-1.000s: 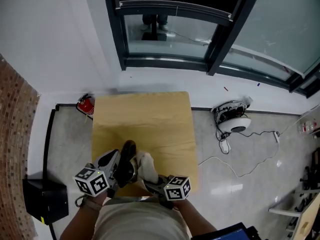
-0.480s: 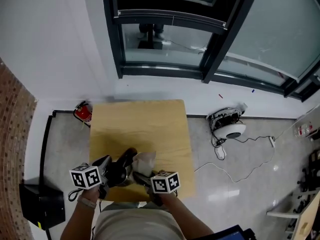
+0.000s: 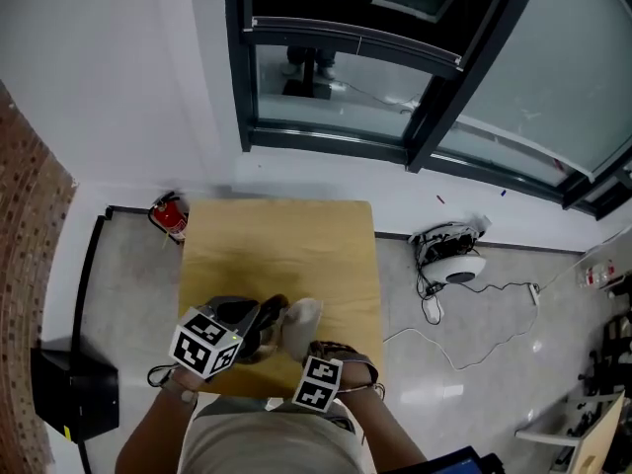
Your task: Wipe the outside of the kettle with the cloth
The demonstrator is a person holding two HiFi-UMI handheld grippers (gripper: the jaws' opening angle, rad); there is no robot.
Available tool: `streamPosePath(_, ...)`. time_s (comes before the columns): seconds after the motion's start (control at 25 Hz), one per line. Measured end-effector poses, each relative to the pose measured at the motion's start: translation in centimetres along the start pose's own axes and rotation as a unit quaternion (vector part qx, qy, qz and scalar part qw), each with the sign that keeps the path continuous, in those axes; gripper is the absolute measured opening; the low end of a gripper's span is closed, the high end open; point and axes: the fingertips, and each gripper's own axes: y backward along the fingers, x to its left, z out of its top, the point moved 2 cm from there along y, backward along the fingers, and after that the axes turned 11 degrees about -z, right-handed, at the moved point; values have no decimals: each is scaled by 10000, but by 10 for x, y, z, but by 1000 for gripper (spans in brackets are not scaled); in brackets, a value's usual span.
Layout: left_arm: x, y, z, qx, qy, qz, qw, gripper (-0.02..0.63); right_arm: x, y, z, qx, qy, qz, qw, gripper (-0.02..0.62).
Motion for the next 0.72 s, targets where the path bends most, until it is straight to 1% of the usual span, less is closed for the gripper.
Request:
streamPosePath(0.04, 0, -7, -9, 298, -320, 252, 9987, -2, -16, -14, -7, 388, 499, -490, 9968, 51)
streamPosePath(0.08, 0, -10, -15, 483, -600, 485, 9959, -1, -28, -24, -6, 571, 891, -800, 9912, 51)
streamPosePath(0.12, 0, -12, -18, 568, -811, 665, 9929, -2, -38, -33, 0, 587, 1180, -980, 9864, 51)
streamPosePath(0.16, -1, -12, -19, 594, -951, 794, 9905, -2, -44, -40, 10, 487, 1393, -1090, 9830, 51)
streamPosePath(0.24, -2, -13, -20, 568, -1099, 943, 9878, -2, -51, -40, 37, 26, 1759, -1378, 9747, 51)
streamPosePath(0.32, -3, -13, -21, 526, -1151, 930, 9876, -2, -57, -24, 62, -574, 1968, -1918, 9598, 51)
streamPosePath(0.36, -3, -12, -21, 494, -1130, 865, 9886, -2, -60, -18, 67, -834, 1869, -2128, 9554, 51)
streamPosePath(0.4, -3, -12, -20, 450, -1082, 774, 9901, -2, -62, -20, 67, -1032, 1638, -2233, 9553, 51)
streamPosePath(0.44, -3, -12, -19, 399, -1024, 672, 9917, -2, -63, -31, 63, -1089, 1356, -2238, 9590, 51)
streamPosePath(0.48, -3, -11, -17, 365, -967, 577, 9930, -2, -61, -48, 56, -936, 1120, -2131, 9661, 51)
streamPosePath(0.52, -3, -12, -17, 365, -925, 499, 9938, -2, -56, -68, 48, -611, 1007, -1918, 9743, 51)
streamPosePath(0.56, -3, -12, -18, 395, -910, 451, 9940, -2, -50, -85, 42, -275, 1027, -1688, 9799, 51)
streamPosePath(0.6, -4, -12, -20, 426, -926, 448, 9938, -2, -46, -93, 39, -96, 1109, -1566, 9814, 51)
streamPosePath(0.64, -5, -12, -21, 436, -961, 490, 9932, -2, -46, -88, 42, -151, 1148, -1630, 9798, 51)
streamPosePath(0.68, -6, -12, -22, 432, -1001, 560, 9925, -2, -51, -72, 50, -419, 1077, -1863, 9757, 51)
streamPosePath(0.72, -6, -12, -21, 430, -1045, 638, 9915, -2, -58, -52, 59, -790, 910, -2185, 9684, 51)
